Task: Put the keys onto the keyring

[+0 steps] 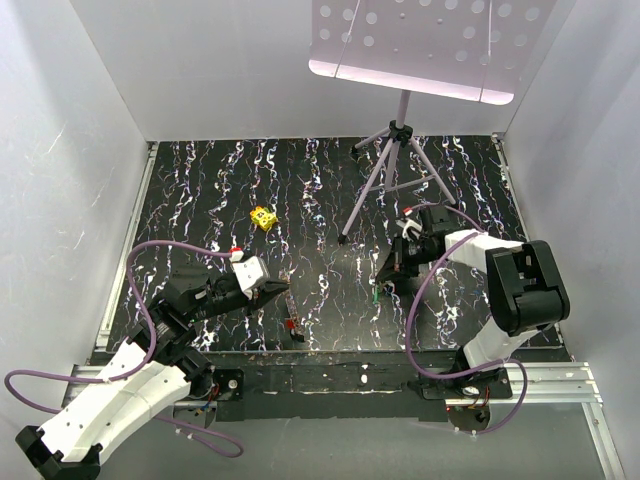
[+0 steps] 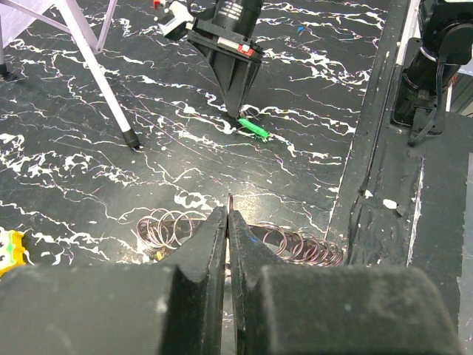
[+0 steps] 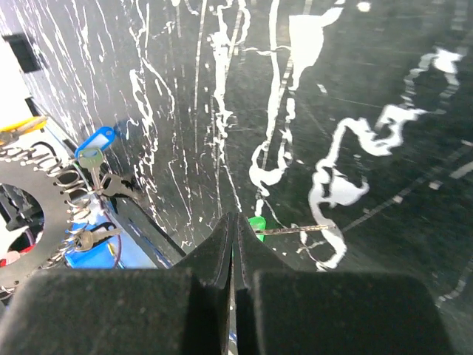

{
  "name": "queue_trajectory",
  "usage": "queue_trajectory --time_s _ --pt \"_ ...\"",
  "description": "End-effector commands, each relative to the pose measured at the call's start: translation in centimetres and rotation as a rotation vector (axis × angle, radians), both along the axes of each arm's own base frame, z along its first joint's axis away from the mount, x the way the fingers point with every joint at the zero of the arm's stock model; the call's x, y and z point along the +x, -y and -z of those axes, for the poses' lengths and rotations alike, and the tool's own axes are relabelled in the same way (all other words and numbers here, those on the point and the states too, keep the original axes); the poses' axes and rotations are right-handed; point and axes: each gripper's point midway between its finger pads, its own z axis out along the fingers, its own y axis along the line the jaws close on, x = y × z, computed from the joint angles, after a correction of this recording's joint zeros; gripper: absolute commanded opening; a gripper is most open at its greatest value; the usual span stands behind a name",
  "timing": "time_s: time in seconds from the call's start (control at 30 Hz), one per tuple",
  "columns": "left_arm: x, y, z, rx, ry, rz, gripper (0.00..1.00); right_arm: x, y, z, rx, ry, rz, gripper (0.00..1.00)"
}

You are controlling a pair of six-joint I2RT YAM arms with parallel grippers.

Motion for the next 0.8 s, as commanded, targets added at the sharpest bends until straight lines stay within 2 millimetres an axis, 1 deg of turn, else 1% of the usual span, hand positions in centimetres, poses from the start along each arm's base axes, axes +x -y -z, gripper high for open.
queue_trajectory --time_s 0.0,0.1,0.2,0.4,0.5,0.67,0.77 --pt "0.3 0.2 -1.2 -0.032 0.037 0.000 0.00 -0.1 -2.1 -0.8 0.011 0.027 -0.090 0.01" --pt "0.4 0.1 -1.2 -0.033 0.040 -0.003 0.00 -0.6 -3.2 -0.7 -0.009 0.039 -0.146 0.01" --pt "0.4 0.1 -1.2 -0.032 0.040 -0.005 0.00 -1.0 -3.8 -0.4 -0.034 0.040 -0.191 0.01" --pt "0.4 0.1 -1.2 -0.031 0.039 -0.006 0.00 -1.1 -4.0 -0.1 -0.080 0.071 -0.232 0.01" --pt "0.4 0.1 -1.3 -0.033 0.043 -0.004 0.00 -1.0 -3.8 0.1 -0.107 0.085 -0.233 0.01" --pt "0.3 0.0 -1.3 -0.032 0.044 -0.004 0.00 -0.8 -3.7 0.7 -0.128 0.066 -0.237 0.01" --pt "0.3 0.0 -1.3 -0.033 0.045 -0.004 0.00 -0.8 -3.7 0.7 -0.127 0.060 -0.240 0.01"
